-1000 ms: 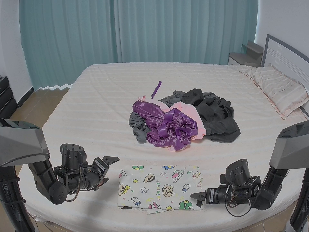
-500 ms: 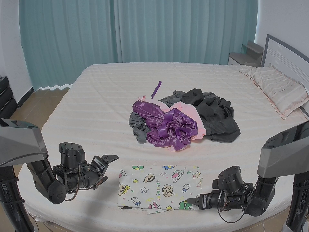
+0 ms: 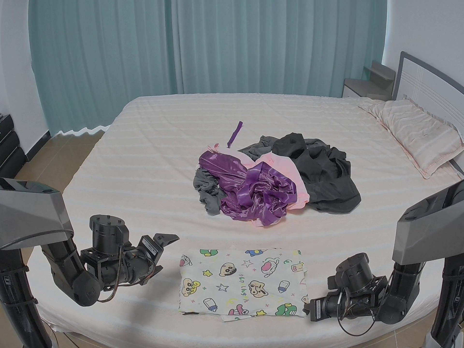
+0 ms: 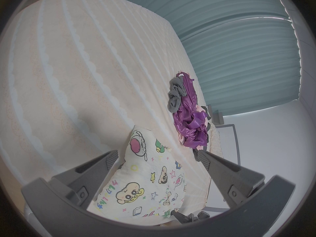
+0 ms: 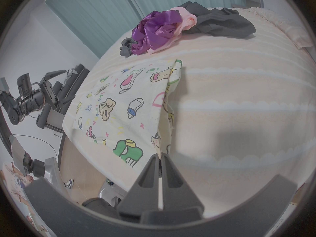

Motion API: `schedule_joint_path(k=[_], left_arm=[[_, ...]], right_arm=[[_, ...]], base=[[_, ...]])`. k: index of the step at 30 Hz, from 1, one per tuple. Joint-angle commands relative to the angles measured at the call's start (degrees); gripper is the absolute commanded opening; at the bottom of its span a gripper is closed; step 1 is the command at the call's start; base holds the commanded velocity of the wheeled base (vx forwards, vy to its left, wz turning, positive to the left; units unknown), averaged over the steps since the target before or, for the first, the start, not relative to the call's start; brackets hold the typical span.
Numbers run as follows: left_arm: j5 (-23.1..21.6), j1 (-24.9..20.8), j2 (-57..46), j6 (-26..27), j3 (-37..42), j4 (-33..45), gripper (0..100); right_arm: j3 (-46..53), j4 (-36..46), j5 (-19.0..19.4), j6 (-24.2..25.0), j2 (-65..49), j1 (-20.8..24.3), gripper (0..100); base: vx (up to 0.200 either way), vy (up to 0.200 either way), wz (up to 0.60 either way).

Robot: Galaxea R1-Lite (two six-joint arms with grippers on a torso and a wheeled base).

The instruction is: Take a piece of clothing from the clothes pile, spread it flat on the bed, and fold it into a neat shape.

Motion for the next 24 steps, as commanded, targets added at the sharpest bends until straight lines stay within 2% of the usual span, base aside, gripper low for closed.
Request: schedule_joint_path(k=[1, 8, 9, 12, 16, 19, 20, 24], left_arm=[[0.00, -0.05, 0.41, -0.02, -0.06, -0.02, 100], [0.09, -0.14, 0.76, 0.07, -0.06, -0.02, 100], [0.09, -0.22, 0.76, 0.07, -0.06, -0.11, 100], [0.09, -0.22, 0.94, 0.07, -0.06, -0.11, 100], [0.09, -0.22, 0.94, 0.07, 0.03, -0.11, 100], [0.09, -0.22, 0.94, 0.07, 0.11, -0.11, 100], [0.09, -0.22, 0.94, 0.07, 0.03, -0.11, 100], [0.09, -0.22, 0.94, 0.07, 0.03, -0.11, 100]], right_arm=[[0.28, 2.38, 0.08, -0.92, -2.58, -0.65, 0], [-0.25, 3.69, 0.43, -1.53, -2.23, -0.47, 0], [-0.42, 3.43, 0.43, -1.53, -2.67, -0.65, 100], [-0.60, 2.46, 0.16, -1.45, -3.46, -1.44, 100], [-3.94, -0.26, 0.25, -1.27, -7.41, -5.92, 100], [-5.70, -0.08, 0.43, -0.74, -7.50, -6.54, 100], [-11.15, 1.23, 0.34, 1.10, -4.69, -7.41, 100], [-19.50, 5.10, 0.08, 2.77, 2.34, -7.85, 100]], base=[[0.000, 0.000, 0.00], [0.000, 0.000, 0.00], [0.000, 0.000, 0.00], [0.000, 0.000, 0.00], [0.000, 0.000, 0.00], [0.000, 0.000, 0.00], [0.000, 0.000, 0.00], [0.000, 0.000, 0.00]])
